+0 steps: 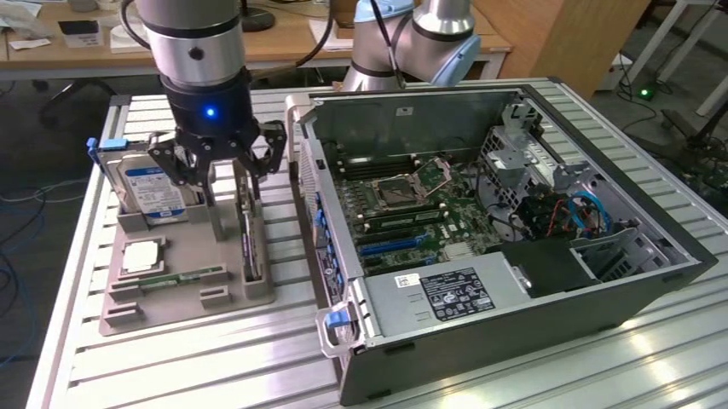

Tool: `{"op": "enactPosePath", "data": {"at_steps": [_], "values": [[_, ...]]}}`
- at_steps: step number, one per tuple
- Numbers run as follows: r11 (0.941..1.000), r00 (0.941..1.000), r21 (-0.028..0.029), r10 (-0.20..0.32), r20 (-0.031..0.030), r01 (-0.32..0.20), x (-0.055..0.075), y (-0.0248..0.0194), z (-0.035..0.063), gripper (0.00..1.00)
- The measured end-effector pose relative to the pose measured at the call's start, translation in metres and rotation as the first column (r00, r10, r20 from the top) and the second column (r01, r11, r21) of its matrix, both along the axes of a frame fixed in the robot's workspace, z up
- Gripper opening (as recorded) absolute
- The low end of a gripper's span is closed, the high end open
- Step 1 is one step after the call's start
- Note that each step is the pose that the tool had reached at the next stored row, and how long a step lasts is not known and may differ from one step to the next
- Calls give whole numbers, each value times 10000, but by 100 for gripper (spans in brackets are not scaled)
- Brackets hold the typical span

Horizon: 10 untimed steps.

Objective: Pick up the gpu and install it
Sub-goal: 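Pick up the gpu and move the gpu toward the slot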

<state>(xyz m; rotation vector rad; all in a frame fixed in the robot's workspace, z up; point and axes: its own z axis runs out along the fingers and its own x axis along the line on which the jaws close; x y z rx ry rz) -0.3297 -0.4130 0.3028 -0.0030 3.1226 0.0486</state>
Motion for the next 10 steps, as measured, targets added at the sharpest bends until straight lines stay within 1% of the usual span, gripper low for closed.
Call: {"op": "enactPosePath", "data": {"at_steps": [5,7,10], "values": [[10000,10000,-1,1,-1,-1,5,-1,-92,60],[10000,10000,0,-1,-7,1,30,1,-128,60],[10000,10000,-2,-29,-7,29,51,30,-183,60]]}}
